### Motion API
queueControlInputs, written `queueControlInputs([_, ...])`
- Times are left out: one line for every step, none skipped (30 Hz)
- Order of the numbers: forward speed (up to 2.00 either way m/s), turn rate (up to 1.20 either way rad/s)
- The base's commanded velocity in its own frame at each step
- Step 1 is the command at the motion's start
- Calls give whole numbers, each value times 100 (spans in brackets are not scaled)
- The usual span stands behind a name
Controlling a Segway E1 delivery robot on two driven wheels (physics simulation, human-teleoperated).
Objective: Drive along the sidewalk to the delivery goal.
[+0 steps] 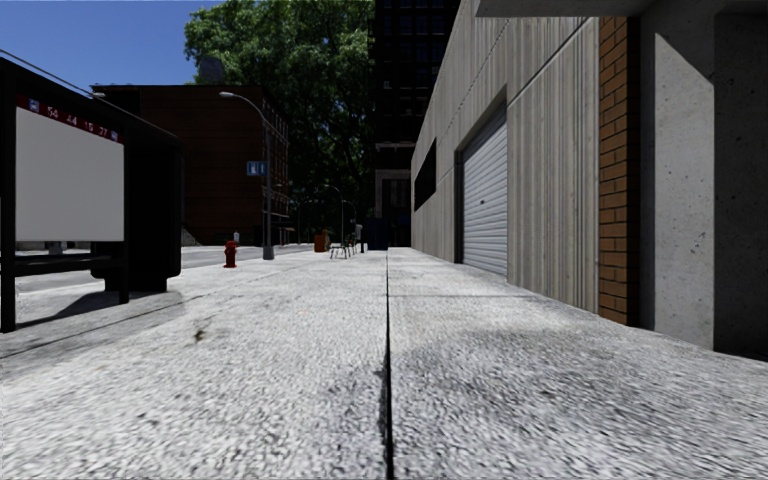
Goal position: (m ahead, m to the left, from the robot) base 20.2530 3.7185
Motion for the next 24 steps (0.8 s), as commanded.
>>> queueControlInputs([200,12])
queueControlInputs([200,19])
queueControlInputs([200,26])
queueControlInputs([200,32])
queueControlInputs([200,32])
queueControlInputs([200,34])
queueControlInputs([200,39])
queueControlInputs([200,44])
queueControlInputs([200,44])
queueControlInputs([200,47])
queueControlInputs([200,47])
queueControlInputs([200,47])
queueControlInputs([200,47])
queueControlInputs([200,47])
queueControlInputs([200,47])
queueControlInputs([200,47])
queueControlInputs([200,45])
queueControlInputs([200,28])
queueControlInputs([200,7])
queueControlInputs([200,7])
queueControlInputs([200,0])
queueControlInputs([200,0])
queueControlInputs([200,0])
queueControlInputs([200,0])
